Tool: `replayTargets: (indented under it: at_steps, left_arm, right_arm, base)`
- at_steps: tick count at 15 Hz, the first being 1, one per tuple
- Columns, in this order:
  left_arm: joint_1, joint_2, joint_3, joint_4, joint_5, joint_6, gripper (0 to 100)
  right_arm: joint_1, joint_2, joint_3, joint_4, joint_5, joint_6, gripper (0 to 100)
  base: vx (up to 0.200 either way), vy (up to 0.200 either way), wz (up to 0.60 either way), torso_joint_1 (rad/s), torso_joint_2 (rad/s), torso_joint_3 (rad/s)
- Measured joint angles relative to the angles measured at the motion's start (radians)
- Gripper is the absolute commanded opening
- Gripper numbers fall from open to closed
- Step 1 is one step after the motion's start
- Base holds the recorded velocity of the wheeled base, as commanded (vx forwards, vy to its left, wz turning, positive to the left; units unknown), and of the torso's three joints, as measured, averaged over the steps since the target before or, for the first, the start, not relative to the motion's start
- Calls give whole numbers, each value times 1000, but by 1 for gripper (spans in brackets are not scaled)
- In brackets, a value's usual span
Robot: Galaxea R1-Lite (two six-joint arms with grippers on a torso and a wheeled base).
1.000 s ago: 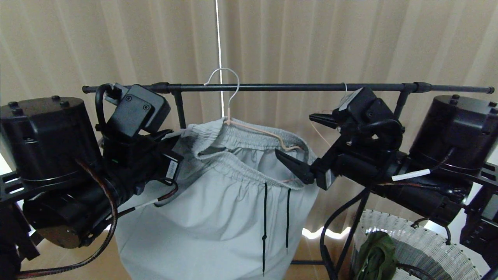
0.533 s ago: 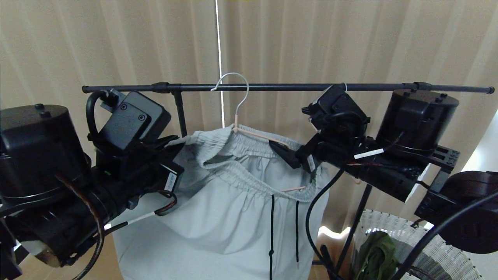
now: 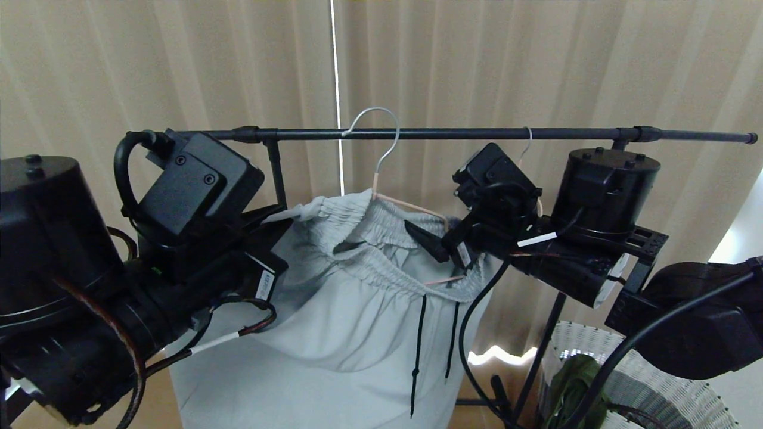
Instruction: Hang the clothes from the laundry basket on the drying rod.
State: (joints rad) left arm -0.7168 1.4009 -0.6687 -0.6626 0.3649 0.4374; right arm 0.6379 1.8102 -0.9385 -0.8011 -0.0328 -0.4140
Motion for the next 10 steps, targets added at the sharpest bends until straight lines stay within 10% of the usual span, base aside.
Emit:
replayTargets:
  at_steps: [4, 5, 10]
  left_arm:
    - [-3, -15, 4, 1, 0, -2, 0]
    - [-3, -17, 4, 0, 0, -2, 0]
    - [-3, -22, 7, 1, -5, -3, 0]
  right_arm:
    - [0, 1, 4, -1, 2, 0, 100]
    - [0, 1, 4, -1, 2, 1, 0]
    - [1, 2, 6, -6, 7, 4, 0]
  base:
    - [0, 0, 0, 0, 0, 0]
    - [0, 0, 0, 0, 0, 0]
    - [0, 0, 0, 0, 0, 0]
